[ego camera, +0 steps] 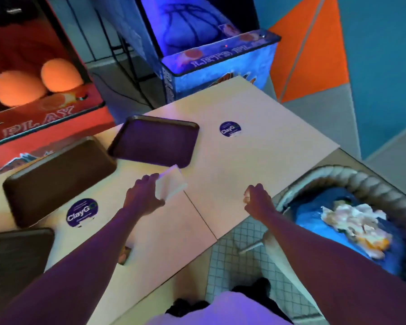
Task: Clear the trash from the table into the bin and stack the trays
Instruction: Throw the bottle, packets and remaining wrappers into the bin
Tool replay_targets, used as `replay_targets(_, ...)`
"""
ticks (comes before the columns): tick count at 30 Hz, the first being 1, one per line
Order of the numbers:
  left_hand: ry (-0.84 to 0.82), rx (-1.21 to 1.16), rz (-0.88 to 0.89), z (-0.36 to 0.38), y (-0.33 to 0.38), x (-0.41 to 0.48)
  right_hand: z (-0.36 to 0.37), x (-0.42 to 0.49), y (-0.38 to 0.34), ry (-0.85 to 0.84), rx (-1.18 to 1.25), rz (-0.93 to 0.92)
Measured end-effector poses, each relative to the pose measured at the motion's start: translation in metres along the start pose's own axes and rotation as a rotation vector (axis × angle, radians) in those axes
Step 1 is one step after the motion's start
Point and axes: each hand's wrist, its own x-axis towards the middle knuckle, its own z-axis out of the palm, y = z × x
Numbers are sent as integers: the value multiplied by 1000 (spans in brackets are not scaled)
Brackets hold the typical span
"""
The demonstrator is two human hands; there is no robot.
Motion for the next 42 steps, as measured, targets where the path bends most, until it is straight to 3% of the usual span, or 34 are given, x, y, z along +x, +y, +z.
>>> replay_targets(7,-43,36,232,20,153,36,-36,-24,112,67,-7,197)
replay_targets(11,-88,56,343,34,236,42,-60,-36,175,124,145,298)
replay_targets(21,-235,91,530,100,421,49,-77,-82,338,192,167,527)
replay_targets(32,-388,119,620,164,569,55,-80,-96,456,230,304,723)
replay_targets(42,-511,21,615,201,655,54,-92,-66,517,217,330,765)
